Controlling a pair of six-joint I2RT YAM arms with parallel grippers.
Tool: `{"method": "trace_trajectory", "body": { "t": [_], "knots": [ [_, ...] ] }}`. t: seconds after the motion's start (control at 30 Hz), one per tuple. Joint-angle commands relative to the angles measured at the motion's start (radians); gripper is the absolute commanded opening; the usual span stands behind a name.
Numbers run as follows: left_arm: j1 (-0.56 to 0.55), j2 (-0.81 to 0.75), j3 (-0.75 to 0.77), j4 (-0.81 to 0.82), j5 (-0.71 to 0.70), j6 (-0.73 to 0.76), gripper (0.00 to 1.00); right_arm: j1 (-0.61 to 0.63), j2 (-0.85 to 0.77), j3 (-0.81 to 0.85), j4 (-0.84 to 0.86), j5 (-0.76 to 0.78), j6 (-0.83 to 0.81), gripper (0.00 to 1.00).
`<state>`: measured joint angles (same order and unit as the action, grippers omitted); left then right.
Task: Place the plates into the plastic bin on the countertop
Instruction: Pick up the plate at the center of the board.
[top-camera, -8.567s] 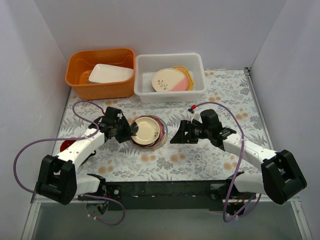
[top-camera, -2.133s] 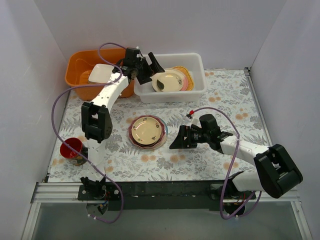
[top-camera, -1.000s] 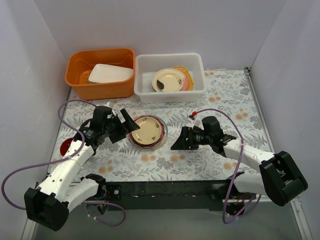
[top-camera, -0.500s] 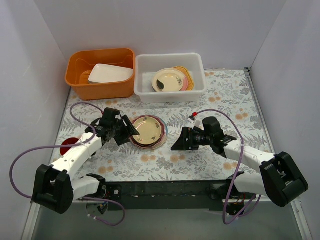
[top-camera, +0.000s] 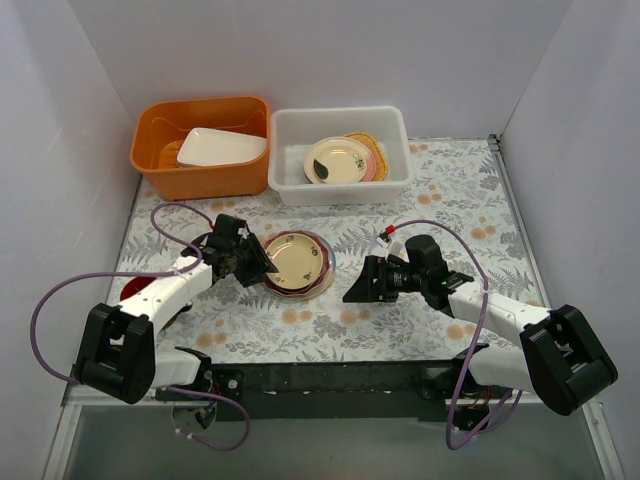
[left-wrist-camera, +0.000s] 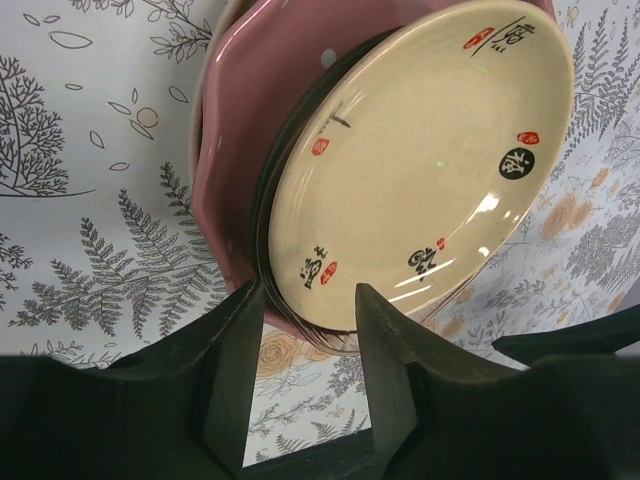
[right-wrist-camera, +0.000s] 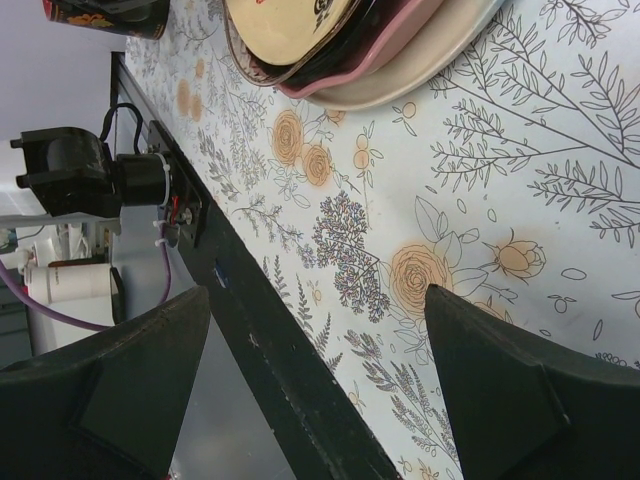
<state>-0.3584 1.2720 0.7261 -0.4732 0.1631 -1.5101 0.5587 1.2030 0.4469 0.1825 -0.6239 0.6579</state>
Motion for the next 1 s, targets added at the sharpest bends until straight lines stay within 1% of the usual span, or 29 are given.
{"method": "trace_trajectory", "body": {
  "t": [0.0,0.13,0.17,0.23,0.27,0.3,0.4,0.5,0.77,0.9,0.97],
  "knots": [
    [-0.005,0.012,-0.002,0.030,-0.027,0.017,0.40,0.006,-0.013,0.001,0.023,0.000,-0.006,0.95],
    [-0.004,0.041,-0.020,0.056,-0.014,0.016,0.32,0.006,-0.011,0.001,0.023,0.000,-0.006,0.95],
    [-0.004,0.046,-0.027,0.062,-0.013,0.014,0.27,0.006,-0.011,0.001,0.021,0.000,-0.006,0.95],
    [-0.004,0.053,-0.028,0.073,-0.011,0.014,0.22,0.006,-0.013,0.001,0.018,0.001,-0.006,0.95],
    [-0.004,0.055,-0.031,0.073,-0.011,0.016,0.16,0.006,-0.014,0.001,0.018,0.001,-0.007,0.95],
    [-0.004,0.056,-0.028,0.071,-0.014,0.019,0.13,0.006,-0.013,0.001,0.018,0.003,-0.006,0.95],
    [-0.005,0.063,-0.025,0.067,-0.019,0.024,0.00,0.006,-0.013,0.003,0.017,0.004,-0.007,0.95],
    [-0.004,0.056,-0.021,0.061,-0.023,0.025,0.00,0.006,-0.011,0.004,0.015,0.004,-0.007,0.95],
    [-0.005,-0.022,0.005,0.013,-0.046,0.025,0.00,0.006,-0.005,0.015,0.021,0.009,-0.004,0.95],
    [-0.004,-0.045,0.016,-0.013,-0.056,0.036,0.00,0.006,0.016,0.059,0.028,0.015,-0.001,0.95],
    [-0.004,-0.048,0.015,-0.016,-0.039,0.045,0.00,0.006,0.047,0.084,0.026,0.016,-0.006,0.94]
  ]
}}
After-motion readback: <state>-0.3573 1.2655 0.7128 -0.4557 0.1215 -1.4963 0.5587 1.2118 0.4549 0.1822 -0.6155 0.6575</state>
